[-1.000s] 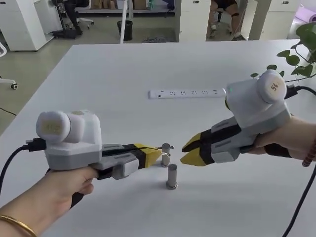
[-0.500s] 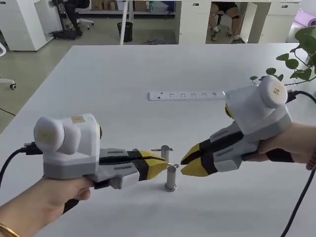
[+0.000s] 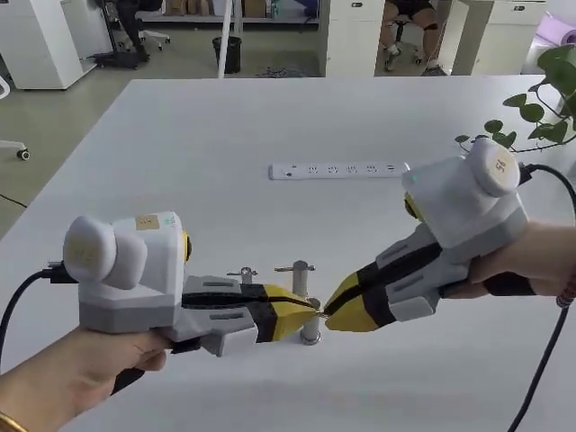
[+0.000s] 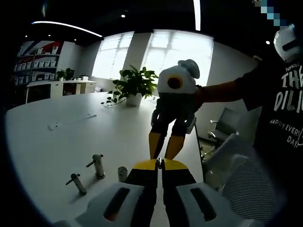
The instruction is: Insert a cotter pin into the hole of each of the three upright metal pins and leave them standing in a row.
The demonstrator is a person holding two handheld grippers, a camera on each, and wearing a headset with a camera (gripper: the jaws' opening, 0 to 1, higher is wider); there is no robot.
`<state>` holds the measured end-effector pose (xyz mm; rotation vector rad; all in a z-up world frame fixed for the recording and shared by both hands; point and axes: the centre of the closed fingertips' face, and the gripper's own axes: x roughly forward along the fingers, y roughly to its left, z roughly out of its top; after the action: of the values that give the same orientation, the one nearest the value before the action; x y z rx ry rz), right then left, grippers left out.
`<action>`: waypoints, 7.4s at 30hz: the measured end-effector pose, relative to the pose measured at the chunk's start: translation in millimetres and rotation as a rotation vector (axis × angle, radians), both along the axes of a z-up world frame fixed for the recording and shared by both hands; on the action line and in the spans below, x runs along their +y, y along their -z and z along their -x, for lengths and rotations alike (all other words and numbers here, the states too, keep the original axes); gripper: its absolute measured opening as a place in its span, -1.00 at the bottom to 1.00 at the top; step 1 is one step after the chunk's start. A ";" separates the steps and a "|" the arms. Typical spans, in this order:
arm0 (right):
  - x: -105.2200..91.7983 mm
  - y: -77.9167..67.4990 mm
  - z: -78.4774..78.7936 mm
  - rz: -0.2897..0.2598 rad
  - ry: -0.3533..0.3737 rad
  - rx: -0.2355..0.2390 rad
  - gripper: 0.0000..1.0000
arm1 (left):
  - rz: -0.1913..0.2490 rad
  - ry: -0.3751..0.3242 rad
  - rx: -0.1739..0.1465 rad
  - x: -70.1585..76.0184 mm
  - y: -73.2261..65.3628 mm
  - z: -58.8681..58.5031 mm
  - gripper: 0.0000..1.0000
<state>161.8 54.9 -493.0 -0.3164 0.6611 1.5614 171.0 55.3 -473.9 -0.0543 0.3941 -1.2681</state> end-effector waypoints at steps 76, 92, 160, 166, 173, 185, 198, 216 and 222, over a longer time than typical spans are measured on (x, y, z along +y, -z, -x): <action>-45.2 59.5 -46.5 0.430 -0.088 -0.281 -1.00 | -0.207 -0.209 -0.130 11.4 48.5 -32.7 -0.53; -46.3 74.6 -60.4 0.501 -0.099 -0.270 -1.00 | -0.257 -0.306 -0.108 8.8 73.9 -50.6 -0.53; -11.3 73.9 -64.4 0.555 -0.055 -0.224 -1.00 | -0.223 -0.392 0.033 0.0 110.4 -60.5 -0.77; -3.4 71.8 -64.9 0.517 -0.027 -0.211 -1.00 | -0.218 -0.398 0.038 -0.6 110.8 -60.5 -0.76; -5.6 62.7 -66.4 0.508 -0.013 -0.223 -0.83 | -0.218 -0.399 0.040 -0.4 110.3 -60.5 -0.76; -18.3 66.6 -65.7 0.528 -0.022 -0.246 -0.97 | -0.215 -0.404 0.043 -0.8 110.5 -61.2 -0.76; -12.7 68.6 -64.5 0.518 -0.044 -0.254 -1.00 | -0.212 -0.404 0.046 -1.0 110.1 -61.5 -0.76; -11.1 63.1 -66.5 0.486 0.020 -0.218 -0.83 | -0.269 -0.395 0.043 8.3 113.2 -58.0 -0.53; -0.1 56.2 -64.4 0.401 0.084 -0.165 -0.68 | -0.274 -0.400 0.032 17.3 106.6 -57.2 -0.47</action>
<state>226.3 54.7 -549.2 -0.7008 0.8447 1.2992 228.2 72.5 -580.5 0.0766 0.5516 -0.8129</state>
